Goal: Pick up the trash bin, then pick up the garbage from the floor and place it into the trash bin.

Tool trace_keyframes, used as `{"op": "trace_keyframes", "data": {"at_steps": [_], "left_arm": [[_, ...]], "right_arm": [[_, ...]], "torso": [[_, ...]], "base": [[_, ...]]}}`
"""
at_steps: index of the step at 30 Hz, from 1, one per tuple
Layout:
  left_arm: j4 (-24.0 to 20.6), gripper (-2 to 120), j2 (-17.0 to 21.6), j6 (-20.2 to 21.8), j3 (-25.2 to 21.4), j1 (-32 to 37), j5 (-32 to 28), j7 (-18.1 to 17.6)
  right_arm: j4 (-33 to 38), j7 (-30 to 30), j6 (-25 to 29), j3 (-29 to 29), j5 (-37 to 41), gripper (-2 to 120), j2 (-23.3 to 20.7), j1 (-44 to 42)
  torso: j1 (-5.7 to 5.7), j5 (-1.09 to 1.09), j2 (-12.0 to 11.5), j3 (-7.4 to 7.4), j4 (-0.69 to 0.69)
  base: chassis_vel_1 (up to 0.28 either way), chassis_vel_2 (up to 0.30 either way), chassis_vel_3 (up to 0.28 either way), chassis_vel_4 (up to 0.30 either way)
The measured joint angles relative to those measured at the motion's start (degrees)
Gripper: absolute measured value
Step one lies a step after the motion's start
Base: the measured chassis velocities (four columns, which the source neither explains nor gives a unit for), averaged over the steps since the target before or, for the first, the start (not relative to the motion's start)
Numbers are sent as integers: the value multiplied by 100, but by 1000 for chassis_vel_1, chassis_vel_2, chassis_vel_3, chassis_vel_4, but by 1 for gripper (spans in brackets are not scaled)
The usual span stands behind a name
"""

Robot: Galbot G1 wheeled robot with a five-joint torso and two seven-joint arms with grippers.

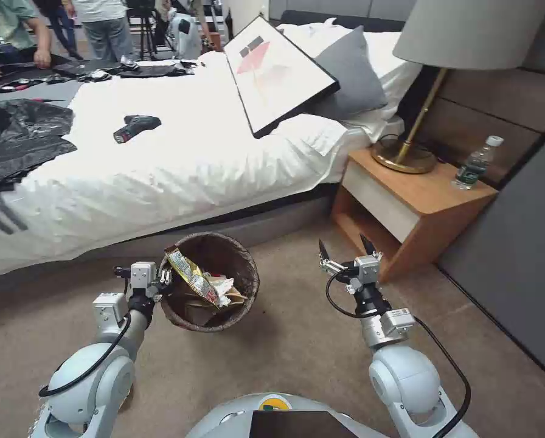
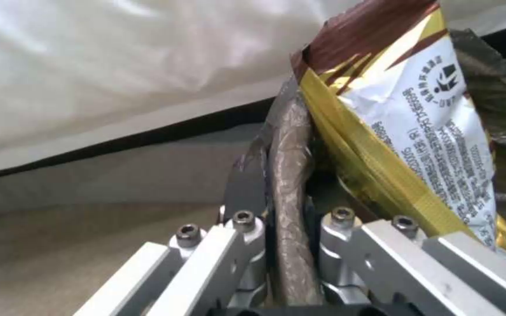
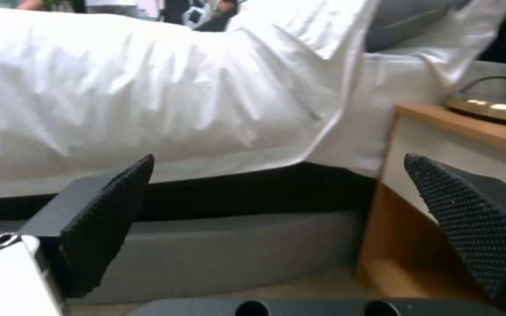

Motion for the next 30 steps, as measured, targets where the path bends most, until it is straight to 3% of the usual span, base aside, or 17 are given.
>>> {"op": "trace_keyframes", "data": {"at_steps": [30], "left_arm": [[12,5,-8,-16,-1,7,-6,13]], "right_arm": [[-160,99,-46,86,190,100,-92,101]], "torso": [[0,0,0,0,-1]], "base": [[81,78,76,78]]}}
